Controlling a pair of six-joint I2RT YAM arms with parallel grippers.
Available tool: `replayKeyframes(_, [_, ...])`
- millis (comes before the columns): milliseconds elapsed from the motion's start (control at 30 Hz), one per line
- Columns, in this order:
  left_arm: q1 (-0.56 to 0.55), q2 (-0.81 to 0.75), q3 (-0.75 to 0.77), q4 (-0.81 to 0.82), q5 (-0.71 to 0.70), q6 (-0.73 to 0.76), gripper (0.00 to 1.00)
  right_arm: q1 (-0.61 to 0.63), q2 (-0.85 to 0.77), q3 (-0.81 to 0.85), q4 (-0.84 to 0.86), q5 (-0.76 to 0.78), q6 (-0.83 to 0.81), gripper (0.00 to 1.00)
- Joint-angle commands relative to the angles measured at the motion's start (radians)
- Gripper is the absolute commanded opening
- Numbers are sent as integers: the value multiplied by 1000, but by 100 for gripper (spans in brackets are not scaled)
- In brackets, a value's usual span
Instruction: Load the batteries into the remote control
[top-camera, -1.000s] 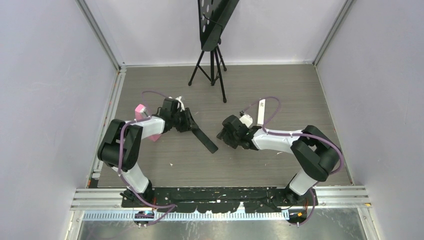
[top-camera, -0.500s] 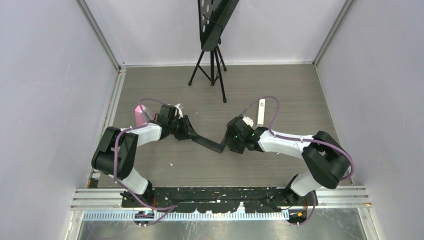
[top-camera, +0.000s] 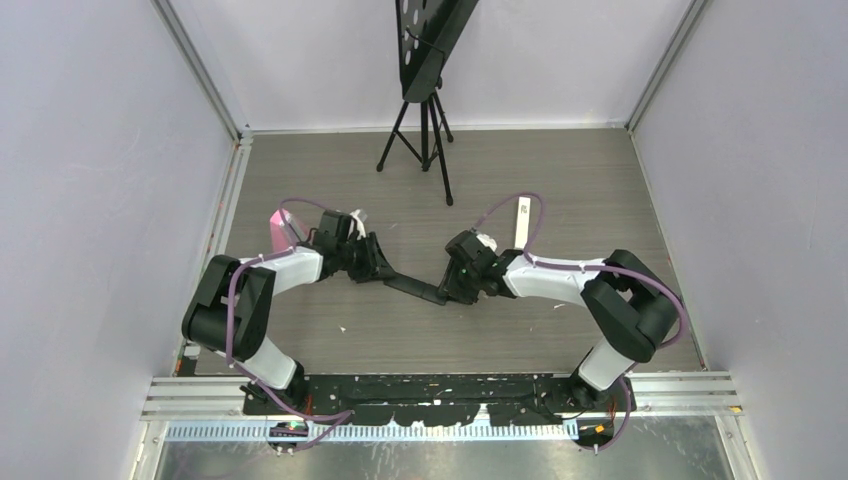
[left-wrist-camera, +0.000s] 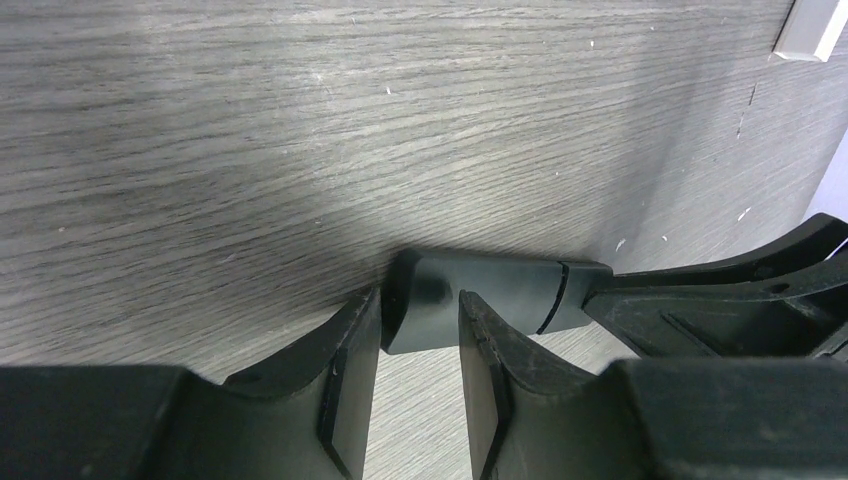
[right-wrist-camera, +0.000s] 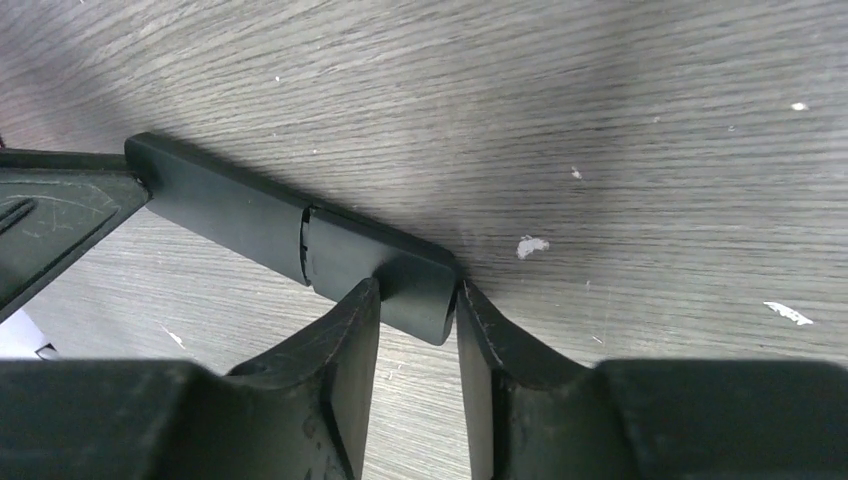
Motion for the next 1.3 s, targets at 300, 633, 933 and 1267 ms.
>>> replayKeyframes(300, [-9,39,-71,-69,51,28,33,30,139,41,-18,17,28,30])
replayKeyframes(633, [-28,53,-120,27,79,-26,28,80,200,75,119,92,125,27])
replayKeyframes(933, [-45,-72,-37,-110,-91,-16,45,89,77,79,3,222,42,34])
replayKeyframes(1267, [-35,-197,235,-402,-346,104,81,61,-195,58,-224,404,-90,56])
